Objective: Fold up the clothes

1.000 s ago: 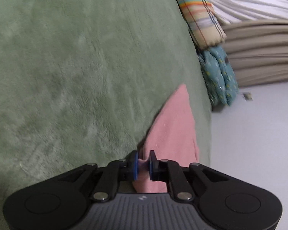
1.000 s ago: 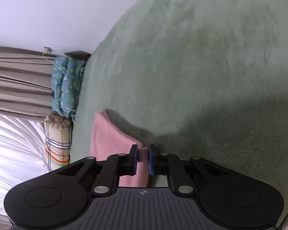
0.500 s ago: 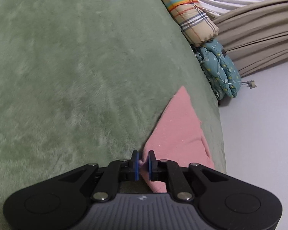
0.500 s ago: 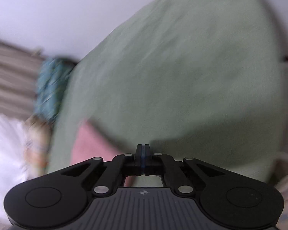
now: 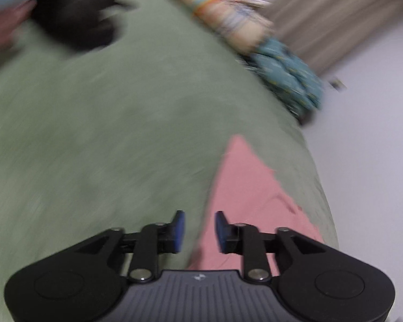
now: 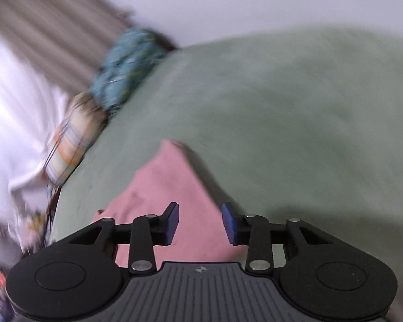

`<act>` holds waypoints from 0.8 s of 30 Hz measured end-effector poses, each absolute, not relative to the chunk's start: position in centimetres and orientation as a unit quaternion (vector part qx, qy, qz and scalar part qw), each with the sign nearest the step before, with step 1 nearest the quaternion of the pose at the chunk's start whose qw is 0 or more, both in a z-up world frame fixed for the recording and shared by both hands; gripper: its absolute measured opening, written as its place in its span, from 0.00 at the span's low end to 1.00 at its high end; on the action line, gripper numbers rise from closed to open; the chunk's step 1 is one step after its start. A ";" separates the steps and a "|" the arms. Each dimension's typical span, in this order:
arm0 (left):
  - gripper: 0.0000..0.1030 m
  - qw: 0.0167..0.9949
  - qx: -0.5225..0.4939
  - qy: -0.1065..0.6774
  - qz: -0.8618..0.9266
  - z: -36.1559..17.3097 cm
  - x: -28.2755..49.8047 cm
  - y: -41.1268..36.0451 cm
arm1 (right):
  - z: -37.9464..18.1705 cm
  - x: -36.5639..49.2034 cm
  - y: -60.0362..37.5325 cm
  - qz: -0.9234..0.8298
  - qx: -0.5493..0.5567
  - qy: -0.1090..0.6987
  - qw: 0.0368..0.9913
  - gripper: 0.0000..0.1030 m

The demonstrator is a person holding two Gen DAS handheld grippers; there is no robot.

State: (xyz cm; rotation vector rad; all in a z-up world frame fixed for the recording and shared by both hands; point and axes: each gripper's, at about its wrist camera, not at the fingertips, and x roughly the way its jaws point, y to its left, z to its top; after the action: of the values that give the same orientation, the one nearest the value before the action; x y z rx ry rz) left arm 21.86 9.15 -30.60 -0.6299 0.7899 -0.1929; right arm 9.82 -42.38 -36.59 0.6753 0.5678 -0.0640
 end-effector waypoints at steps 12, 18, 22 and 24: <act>0.51 0.841 -0.244 0.440 -0.199 -32.9 36.8 5.8 | -34.4 32.6 -44.0 0.070 0.120 0.368 0.920 0.55; 0.51 0.818 -0.226 0.483 -0.215 -35.9 40.4 4.8 | -37.6 37.1 -44.7 0.081 0.132 0.423 0.893 0.55; 0.49 0.816 -0.221 0.472 -0.250 -36.4 40.5 3.9 | -38.8 37.3 -44.6 0.108 0.173 0.442 0.873 0.47; 0.16 0.824 -0.203 0.465 -0.251 -36.3 40.4 3.5 | -39.2 37.2 -44.2 0.122 0.186 0.446 0.867 0.29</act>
State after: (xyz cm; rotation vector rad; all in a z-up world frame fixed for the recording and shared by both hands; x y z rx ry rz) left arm 40.43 3.54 -36.31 -0.4317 0.9879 -0.5344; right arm 37.17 -44.21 -39.18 0.3891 0.9333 0.2548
